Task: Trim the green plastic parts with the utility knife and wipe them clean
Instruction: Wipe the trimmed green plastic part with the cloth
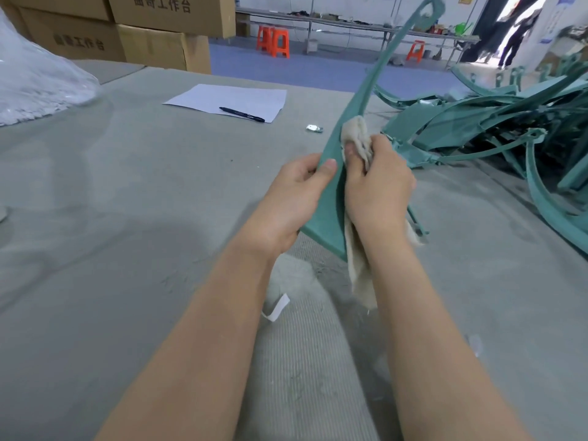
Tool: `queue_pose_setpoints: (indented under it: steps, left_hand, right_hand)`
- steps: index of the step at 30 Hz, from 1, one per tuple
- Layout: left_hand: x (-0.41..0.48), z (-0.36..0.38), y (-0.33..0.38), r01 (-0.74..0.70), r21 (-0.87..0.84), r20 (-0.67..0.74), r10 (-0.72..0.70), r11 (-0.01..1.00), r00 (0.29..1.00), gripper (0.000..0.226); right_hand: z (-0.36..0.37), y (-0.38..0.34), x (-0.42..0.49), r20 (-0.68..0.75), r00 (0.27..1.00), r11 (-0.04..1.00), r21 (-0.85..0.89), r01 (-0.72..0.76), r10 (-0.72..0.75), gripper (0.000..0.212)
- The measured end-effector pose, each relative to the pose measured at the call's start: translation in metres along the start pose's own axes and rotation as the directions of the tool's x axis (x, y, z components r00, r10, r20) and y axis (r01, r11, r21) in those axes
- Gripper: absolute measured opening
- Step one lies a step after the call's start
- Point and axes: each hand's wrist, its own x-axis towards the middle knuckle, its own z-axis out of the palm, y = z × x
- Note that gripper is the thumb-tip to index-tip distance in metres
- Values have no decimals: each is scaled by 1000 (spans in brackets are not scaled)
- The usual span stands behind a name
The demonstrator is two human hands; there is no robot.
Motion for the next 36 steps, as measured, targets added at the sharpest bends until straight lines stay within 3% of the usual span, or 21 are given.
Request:
queue_pose_setpoints:
  steps: [4, 8, 12, 15, 18, 20, 24, 28, 32, 34, 36]
  left_hand:
    - [-1, 12, -5, -4, 95, 54, -1, 996, 999, 25]
    - [0, 9, -6, 4, 122, 54, -11, 992, 999, 25]
    - [-3, 3, -3, 72, 119, 83, -82, 990, 993, 28]
    - [-5, -2, 2, 141, 186, 139, -168, 972, 976, 27]
    - [-6, -11, 9, 212, 234, 184, -257, 949, 949, 24]
    - [-6, -15, 12, 256, 249, 222, -313, 934, 923, 16]
    - [-5, -7, 9, 278, 292, 198, -342, 915, 918, 8]
    - [-3, 5, 6, 301, 184, 106, -323, 936, 940, 11]
    - [0, -5, 9, 227, 202, 78, -247, 953, 966, 23]
    - [-1, -11, 11, 213, 240, 97, -242, 947, 965, 24]
    - [-3, -15, 10, 238, 213, 103, -263, 948, 959, 29]
  right_hand:
    - [1, 7, 10, -20, 992, 992, -28, -125, 125, 33]
    - [5, 5, 19, -64, 986, 988, -28, -154, 152, 43]
    - [10, -6, 43, -42, 979, 977, -64, -202, 200, 37]
    - [5, -3, 66, -25, 948, 948, 30, -317, 318, 39]
    - [7, 9, 77, 2, 886, 862, 230, -452, 464, 27]
    - [11, 16, 73, 29, 851, 802, 319, -504, 524, 35]
    - [17, 24, 61, 15, 838, 775, 371, -511, 545, 39]
    - [19, 11, 54, 27, 873, 753, 494, -435, 486, 35]
    - [24, 6, 47, 97, 874, 790, 388, -474, 477, 37]
    - [28, 7, 37, 141, 849, 730, 453, -512, 508, 35]
    - [33, 10, 28, 233, 806, 597, 568, -567, 544, 33]
